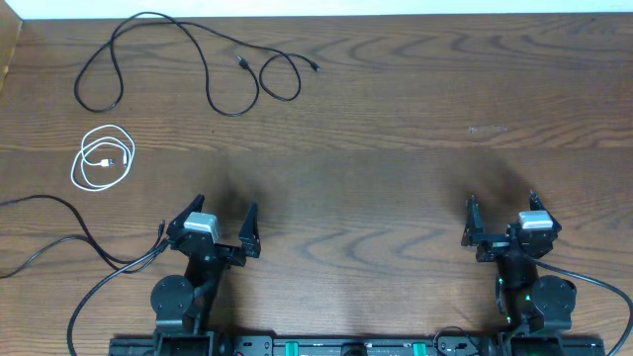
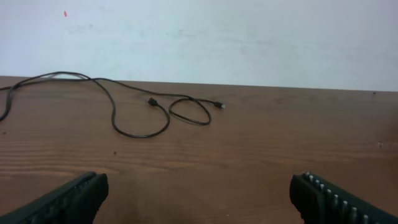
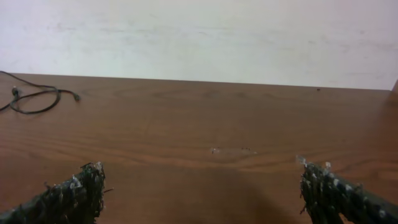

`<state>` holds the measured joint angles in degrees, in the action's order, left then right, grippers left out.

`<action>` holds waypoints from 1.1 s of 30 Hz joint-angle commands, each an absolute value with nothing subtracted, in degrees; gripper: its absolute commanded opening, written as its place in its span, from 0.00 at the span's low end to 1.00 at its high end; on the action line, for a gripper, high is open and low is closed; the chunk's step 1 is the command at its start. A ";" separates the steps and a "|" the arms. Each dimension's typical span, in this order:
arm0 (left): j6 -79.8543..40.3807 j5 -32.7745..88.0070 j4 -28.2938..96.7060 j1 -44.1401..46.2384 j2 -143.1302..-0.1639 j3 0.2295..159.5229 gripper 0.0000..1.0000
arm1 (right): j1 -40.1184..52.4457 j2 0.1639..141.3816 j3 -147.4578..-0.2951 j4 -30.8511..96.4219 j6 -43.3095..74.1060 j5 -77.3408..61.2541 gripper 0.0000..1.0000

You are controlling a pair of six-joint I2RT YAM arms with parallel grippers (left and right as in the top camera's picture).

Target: Untangle cables

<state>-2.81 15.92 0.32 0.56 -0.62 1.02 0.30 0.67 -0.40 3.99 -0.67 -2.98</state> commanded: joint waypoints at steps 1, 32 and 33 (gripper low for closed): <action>-1.30 15.46 2.96 0.73 -0.08 0.23 0.98 | 0.84 0.30 -0.36 4.25 -1.34 -3.03 0.99; 3.03 4.93 4.21 0.73 -0.08 0.21 0.98 | 0.84 0.30 -0.36 4.25 -1.34 -3.03 0.99; 3.01 4.91 4.21 0.73 -0.08 0.21 0.98 | 0.84 0.30 -0.36 4.25 -1.34 -3.03 0.99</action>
<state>1.80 5.39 2.17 0.56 -0.62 1.43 0.30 0.67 -0.40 3.97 -0.67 -3.01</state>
